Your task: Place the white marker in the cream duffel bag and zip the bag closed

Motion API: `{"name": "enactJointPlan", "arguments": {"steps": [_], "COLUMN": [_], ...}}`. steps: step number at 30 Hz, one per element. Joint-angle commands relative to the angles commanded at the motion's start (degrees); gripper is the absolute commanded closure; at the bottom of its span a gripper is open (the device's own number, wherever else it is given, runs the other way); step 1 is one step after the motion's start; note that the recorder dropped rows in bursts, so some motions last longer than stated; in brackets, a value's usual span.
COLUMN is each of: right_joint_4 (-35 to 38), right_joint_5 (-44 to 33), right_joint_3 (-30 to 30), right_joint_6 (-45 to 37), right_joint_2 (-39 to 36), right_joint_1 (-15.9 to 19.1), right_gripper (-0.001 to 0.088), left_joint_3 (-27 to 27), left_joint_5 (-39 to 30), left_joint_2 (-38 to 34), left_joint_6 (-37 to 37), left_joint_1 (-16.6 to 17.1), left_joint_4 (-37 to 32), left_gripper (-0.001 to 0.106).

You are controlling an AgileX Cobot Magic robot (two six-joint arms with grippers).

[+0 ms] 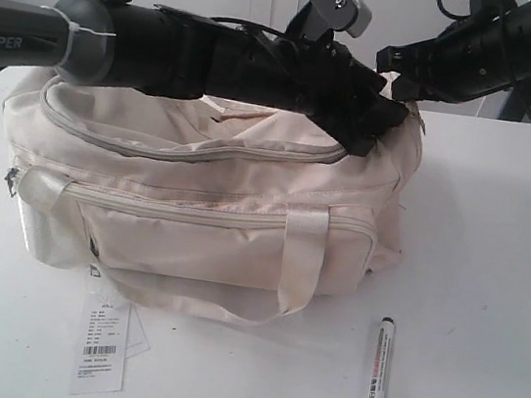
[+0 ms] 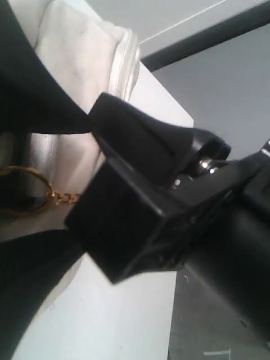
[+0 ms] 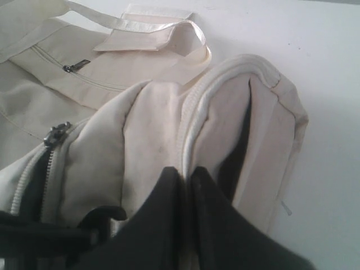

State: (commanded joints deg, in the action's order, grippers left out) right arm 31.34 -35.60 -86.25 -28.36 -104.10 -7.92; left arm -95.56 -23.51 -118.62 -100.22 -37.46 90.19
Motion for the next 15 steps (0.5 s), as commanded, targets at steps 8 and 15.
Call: {"name": "enactJointPlan", "arguments": {"steps": [8, 15], "right_joint_4": [0.0, 0.0], "right_joint_5": [0.0, 0.0], "right_joint_3": [0.0, 0.0], "right_joint_6": [0.0, 0.0], "right_joint_2": [0.0, 0.0], "right_joint_1": [0.0, 0.0], "right_gripper": [0.0868, 0.0868], "left_joint_3": [0.0, 0.0], "left_joint_5": [0.7, 2.28], "left_joint_2": [0.0, 0.0], "left_joint_6": [13.53, 13.3], "left_joint_1": [0.0, 0.0], "left_joint_4": [-15.74, -15.74], "left_gripper": [0.049, 0.075]}}
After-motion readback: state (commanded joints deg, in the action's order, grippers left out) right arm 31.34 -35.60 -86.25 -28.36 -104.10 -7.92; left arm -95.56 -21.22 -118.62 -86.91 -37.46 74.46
